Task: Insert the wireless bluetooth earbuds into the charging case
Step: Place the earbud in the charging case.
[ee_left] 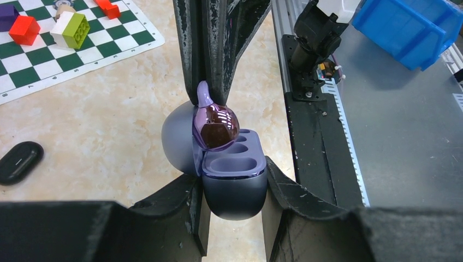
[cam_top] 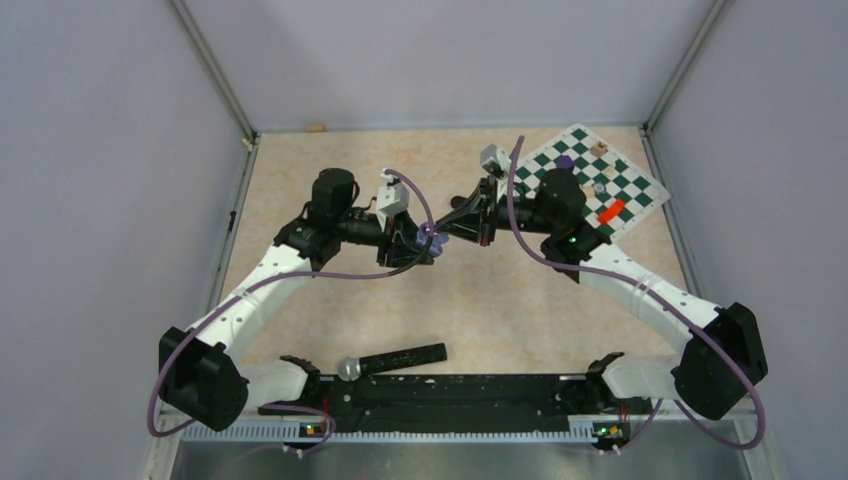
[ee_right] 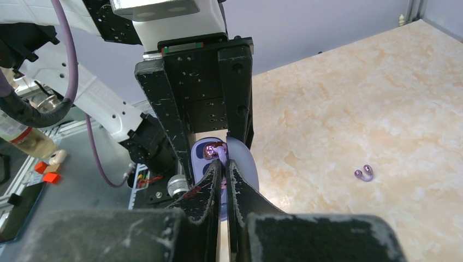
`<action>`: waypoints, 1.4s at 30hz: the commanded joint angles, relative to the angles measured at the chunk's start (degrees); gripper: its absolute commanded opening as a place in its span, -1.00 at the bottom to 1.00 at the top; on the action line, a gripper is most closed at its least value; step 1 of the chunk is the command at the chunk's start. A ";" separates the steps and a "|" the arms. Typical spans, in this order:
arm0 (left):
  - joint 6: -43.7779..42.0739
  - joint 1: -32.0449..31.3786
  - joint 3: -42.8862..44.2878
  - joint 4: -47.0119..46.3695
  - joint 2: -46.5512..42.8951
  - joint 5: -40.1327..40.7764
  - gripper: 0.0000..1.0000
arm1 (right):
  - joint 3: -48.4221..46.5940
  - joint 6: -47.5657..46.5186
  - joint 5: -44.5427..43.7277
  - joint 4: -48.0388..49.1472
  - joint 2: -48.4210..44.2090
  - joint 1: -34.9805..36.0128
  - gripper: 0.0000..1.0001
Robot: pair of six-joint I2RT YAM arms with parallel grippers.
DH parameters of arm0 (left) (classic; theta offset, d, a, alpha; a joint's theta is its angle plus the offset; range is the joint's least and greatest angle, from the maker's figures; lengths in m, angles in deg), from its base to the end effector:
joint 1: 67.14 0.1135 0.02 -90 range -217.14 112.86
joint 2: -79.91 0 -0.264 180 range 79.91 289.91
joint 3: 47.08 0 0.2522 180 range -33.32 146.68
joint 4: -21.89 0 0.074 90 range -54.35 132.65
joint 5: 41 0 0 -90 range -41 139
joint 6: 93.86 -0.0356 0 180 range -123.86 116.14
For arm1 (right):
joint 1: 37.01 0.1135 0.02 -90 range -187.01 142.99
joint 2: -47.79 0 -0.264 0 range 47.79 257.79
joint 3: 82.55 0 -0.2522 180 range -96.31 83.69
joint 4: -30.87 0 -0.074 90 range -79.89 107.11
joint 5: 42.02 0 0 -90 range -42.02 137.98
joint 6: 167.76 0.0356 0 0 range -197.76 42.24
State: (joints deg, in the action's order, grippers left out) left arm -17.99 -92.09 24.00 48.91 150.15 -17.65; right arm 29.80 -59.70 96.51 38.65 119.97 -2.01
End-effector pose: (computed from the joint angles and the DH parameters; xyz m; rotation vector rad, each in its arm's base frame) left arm 0.2238 -0.1401 0.3268 1.2950 1.4482 -1.2824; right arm 0.2206 0.1871 0.3504 -0.9514 1.4117 1.3460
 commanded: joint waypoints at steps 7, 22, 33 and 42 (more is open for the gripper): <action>-1.24 -0.15 0.95 -3.65 -1.77 -1.89 -0.89 | -2.23 -4.23 -4.74 -3.80 -2.12 1.04 -1.00; -1.25 0.01 0.95 -3.68 -1.66 -1.37 -0.89 | -0.18 4.55 7.49 5.71 -4.65 -1.69 -1.00; -1.01 -0.01 1.04 -3.67 -1.51 -1.60 -0.89 | -0.81 -0.88 1.30 0.42 -2.58 0.57 -1.00; -0.94 0.00 1.02 -3.68 -1.40 -2.04 -0.89 | -1.15 -2.51 -1.55 -1.09 -0.69 1.65 -1.00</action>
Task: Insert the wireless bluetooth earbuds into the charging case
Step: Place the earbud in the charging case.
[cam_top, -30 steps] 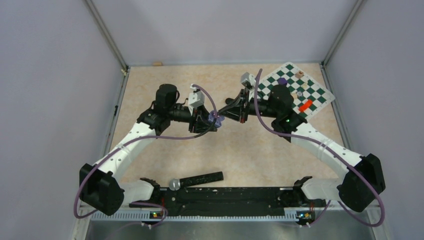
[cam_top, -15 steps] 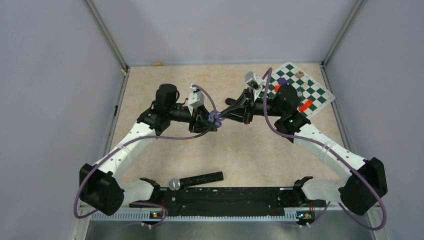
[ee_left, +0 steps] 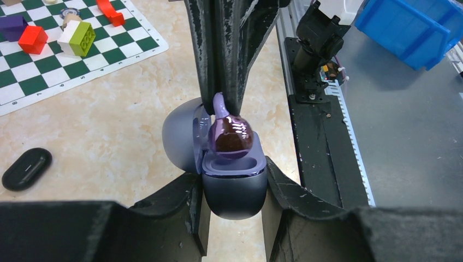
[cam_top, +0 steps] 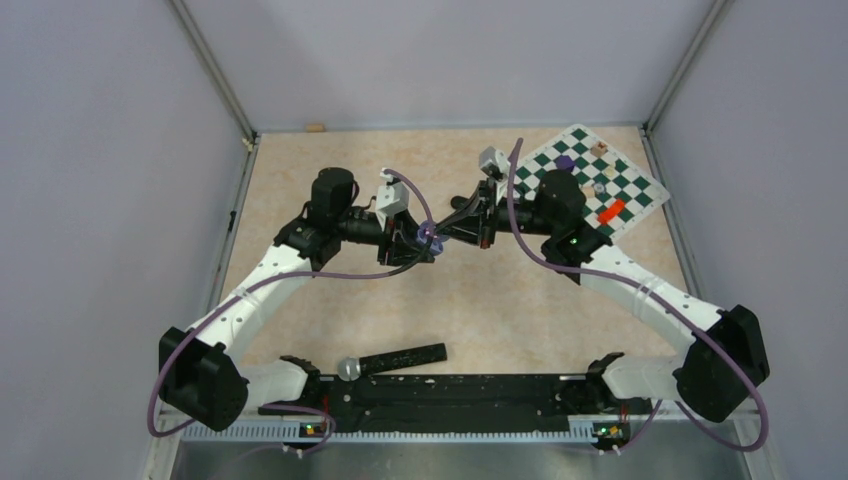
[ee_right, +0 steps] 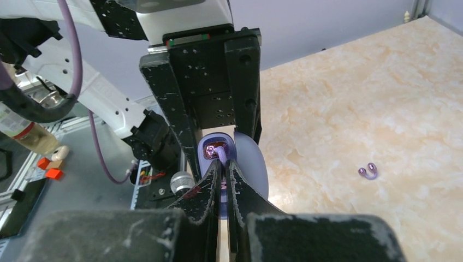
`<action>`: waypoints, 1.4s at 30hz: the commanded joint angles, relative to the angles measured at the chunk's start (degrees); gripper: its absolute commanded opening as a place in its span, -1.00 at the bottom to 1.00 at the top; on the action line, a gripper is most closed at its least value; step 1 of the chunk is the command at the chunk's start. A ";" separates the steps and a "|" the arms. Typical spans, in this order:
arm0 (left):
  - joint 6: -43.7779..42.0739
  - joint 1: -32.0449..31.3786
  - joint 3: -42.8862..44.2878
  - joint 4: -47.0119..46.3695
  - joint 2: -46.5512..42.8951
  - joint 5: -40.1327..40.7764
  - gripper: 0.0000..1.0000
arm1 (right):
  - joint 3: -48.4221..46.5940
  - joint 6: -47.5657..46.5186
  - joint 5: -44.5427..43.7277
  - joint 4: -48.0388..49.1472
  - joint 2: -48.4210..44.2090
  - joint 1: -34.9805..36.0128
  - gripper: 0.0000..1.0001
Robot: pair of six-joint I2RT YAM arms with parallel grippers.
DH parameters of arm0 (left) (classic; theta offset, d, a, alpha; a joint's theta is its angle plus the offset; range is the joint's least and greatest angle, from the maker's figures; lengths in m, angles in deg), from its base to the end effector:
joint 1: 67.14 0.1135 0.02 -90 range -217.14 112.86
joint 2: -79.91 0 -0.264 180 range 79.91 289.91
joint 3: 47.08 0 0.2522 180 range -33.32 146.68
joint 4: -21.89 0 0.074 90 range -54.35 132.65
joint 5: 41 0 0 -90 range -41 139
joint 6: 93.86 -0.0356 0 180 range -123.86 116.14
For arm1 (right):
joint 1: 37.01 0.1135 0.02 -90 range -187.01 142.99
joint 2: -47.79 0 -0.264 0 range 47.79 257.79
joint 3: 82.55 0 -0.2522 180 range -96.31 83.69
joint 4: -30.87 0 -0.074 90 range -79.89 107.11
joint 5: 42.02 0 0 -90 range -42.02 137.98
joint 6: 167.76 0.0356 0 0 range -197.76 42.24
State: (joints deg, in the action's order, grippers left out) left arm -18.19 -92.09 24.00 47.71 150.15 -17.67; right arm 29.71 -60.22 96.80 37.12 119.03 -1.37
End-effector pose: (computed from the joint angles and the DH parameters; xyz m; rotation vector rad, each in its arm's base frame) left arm 0.2245 -0.1405 0.3284 1.3002 1.4247 -1.2699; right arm 0.2153 0.1873 0.3528 -0.9696 1.4102 1.3527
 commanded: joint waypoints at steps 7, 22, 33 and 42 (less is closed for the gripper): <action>-0.61 0.03 1.19 -2.49 -0.91 -2.38 -0.89 | -1.04 -1.94 -2.74 0.39 0.90 1.60 -1.00; -0.57 0.01 1.13 -2.50 -0.81 -2.36 -0.89 | -0.83 -0.69 -3.01 1.47 2.59 3.05 -1.00; -0.66 -0.01 1.19 -2.47 -0.66 -2.45 -0.89 | -0.60 0.54 -3.80 2.65 2.76 3.48 -1.00; -0.58 -0.01 1.22 -2.43 -0.78 -2.47 -0.89 | -0.89 -0.33 -1.77 1.98 3.46 4.31 -1.00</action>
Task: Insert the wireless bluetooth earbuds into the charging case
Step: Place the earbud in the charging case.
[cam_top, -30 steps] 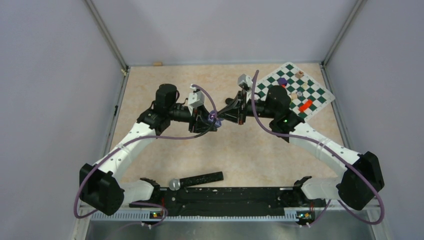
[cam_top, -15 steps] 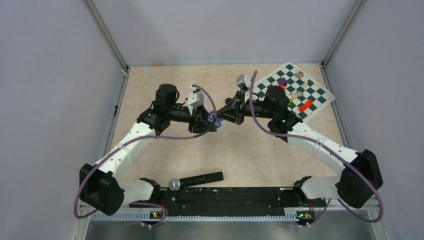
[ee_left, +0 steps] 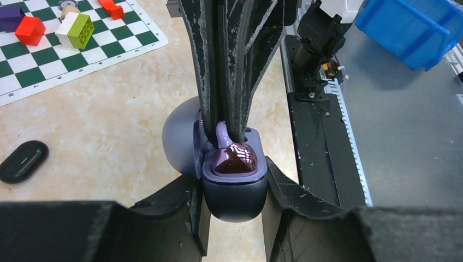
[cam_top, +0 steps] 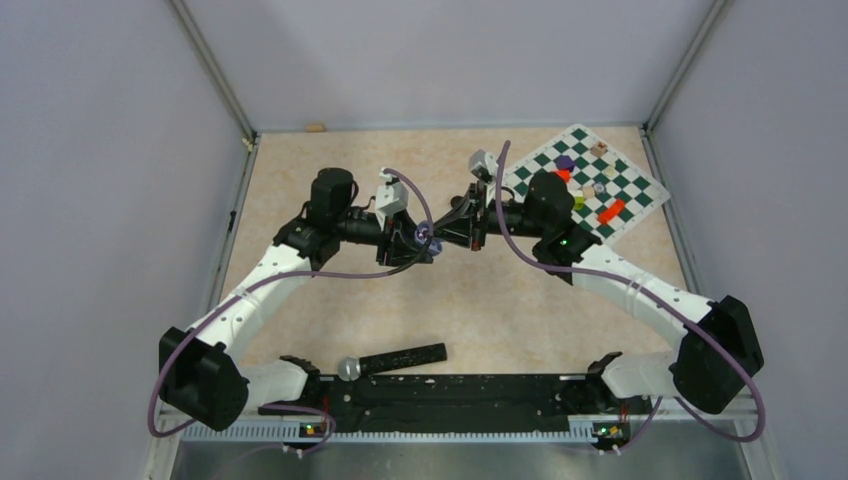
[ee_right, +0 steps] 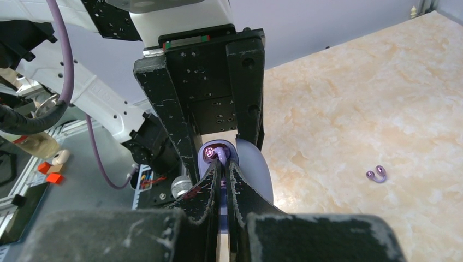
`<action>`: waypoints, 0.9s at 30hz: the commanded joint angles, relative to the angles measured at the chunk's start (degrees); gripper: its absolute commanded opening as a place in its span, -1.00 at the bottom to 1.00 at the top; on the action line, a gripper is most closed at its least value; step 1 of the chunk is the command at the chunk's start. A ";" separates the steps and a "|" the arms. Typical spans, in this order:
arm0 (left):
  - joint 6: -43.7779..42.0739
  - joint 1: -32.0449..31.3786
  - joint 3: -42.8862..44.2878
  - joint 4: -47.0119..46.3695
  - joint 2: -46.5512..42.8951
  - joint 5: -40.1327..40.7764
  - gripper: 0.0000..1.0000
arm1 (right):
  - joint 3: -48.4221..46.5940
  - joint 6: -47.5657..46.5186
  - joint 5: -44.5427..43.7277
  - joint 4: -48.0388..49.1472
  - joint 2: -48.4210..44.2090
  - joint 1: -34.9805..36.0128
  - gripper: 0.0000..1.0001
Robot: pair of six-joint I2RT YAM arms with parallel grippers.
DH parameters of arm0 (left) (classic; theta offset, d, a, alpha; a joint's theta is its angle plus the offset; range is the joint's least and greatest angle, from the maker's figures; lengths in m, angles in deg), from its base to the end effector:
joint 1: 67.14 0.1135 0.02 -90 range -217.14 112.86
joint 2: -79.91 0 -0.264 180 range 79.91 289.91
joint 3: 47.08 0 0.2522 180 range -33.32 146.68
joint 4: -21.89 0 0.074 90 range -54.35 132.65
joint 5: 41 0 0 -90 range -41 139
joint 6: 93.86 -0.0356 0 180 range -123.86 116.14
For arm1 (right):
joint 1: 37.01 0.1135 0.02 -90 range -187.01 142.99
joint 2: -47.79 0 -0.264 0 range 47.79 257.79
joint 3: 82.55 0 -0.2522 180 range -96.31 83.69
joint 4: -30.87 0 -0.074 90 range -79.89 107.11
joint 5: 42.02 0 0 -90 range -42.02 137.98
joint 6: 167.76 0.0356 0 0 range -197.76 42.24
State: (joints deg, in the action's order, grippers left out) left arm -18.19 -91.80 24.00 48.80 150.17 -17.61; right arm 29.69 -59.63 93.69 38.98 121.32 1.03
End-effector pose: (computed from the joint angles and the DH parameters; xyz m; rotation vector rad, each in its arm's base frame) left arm 0.2246 -0.1391 0.3268 1.2925 1.4466 -1.2754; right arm 0.2165 0.2018 0.3453 -0.9509 1.4280 1.3545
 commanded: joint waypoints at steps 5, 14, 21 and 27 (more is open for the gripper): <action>-0.64 -0.26 1.14 -3.57 -1.00 -2.58 -0.89 | -1.22 -2.78 2.53 -1.24 1.43 2.31 -1.00; -0.88 -0.29 0.95 -3.56 -1.27 -2.46 -0.89 | -4.44 -5.58 5.24 -6.46 -0.47 2.32 -0.64; -0.76 -0.22 1.13 -3.54 -1.31 -2.43 -0.89 | -6.13 -5.73 7.87 -8.15 -4.05 -0.42 -0.45; -0.90 -0.29 1.22 -3.57 -1.49 -2.07 -0.90 | -4.94 -1.78 10.19 -3.97 -5.98 -4.05 0.02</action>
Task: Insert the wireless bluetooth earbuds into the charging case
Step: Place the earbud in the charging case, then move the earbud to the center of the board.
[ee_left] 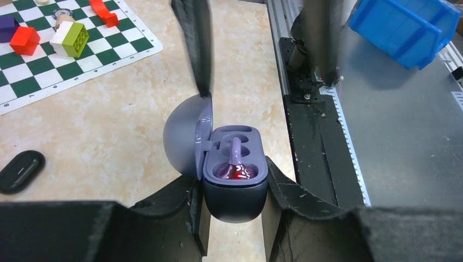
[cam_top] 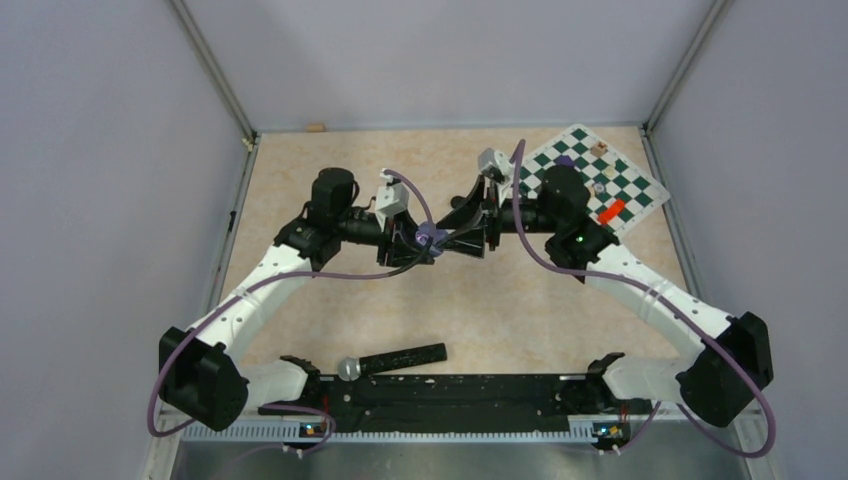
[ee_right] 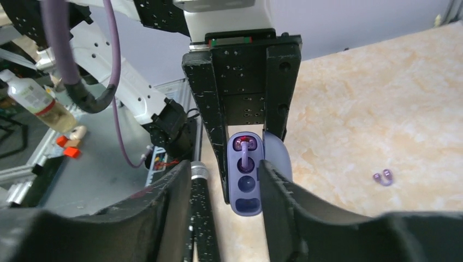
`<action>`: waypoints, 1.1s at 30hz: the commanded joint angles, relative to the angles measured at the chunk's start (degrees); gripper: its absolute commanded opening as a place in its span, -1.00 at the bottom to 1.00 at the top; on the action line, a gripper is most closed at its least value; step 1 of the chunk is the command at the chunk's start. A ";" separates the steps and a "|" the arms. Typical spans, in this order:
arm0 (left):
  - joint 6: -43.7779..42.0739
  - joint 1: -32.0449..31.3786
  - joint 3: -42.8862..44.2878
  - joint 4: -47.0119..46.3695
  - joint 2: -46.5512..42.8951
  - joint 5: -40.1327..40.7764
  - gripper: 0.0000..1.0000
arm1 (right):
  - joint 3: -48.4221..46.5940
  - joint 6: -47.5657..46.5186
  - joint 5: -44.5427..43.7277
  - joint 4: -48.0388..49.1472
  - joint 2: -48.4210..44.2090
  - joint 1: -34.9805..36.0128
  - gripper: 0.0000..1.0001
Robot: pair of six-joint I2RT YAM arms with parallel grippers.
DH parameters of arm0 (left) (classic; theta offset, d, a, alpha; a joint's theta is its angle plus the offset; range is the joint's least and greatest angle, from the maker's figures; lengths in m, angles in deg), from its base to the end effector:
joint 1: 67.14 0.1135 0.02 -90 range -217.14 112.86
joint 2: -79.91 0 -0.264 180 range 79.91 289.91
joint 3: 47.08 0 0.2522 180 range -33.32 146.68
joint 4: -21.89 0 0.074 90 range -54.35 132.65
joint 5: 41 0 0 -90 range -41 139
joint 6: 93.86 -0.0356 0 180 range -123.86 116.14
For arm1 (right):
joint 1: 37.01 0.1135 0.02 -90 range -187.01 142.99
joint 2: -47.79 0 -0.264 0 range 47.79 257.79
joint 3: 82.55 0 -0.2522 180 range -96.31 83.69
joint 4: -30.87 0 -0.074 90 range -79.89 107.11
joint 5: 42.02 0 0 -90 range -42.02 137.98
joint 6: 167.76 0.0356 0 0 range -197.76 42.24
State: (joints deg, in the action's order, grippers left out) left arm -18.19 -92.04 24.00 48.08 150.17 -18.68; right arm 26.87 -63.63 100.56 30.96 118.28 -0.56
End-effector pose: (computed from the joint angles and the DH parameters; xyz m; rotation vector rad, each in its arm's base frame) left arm 0.2239 -0.1402 0.3281 1.3063 1.4207 -1.2897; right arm 0.2082 0.1889 0.3630 -1.0684 1.3913 1.3756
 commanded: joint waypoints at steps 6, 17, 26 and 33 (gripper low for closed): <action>-0.38 1.20 1.86 -2.82 -2.65 -0.87 -0.92 | -3.51 -2.40 1.54 0.72 -6.50 -7.42 0.82; -0.63 3.80 1.66 -2.49 -5.81 -0.15 -0.92 | -10.95 -16.42 -21.52 -10.36 6.02 -8.02 0.95; 1.35 3.92 3.02 -2.61 -5.51 -2.75 -0.86 | -31.92 -6.25 -21.82 -18.20 37.97 -6.58 0.59; 1.83 3.93 3.63 -2.58 -5.50 -2.59 -0.83 | -50.07 -9.21 -22.83 -28.30 55.74 -3.10 0.46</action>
State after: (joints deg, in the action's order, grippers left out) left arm -17.20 -88.29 25.07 47.71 145.56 -19.62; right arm -13.78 -71.89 78.39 8.44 169.52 -6.27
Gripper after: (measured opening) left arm 0.386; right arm 0.736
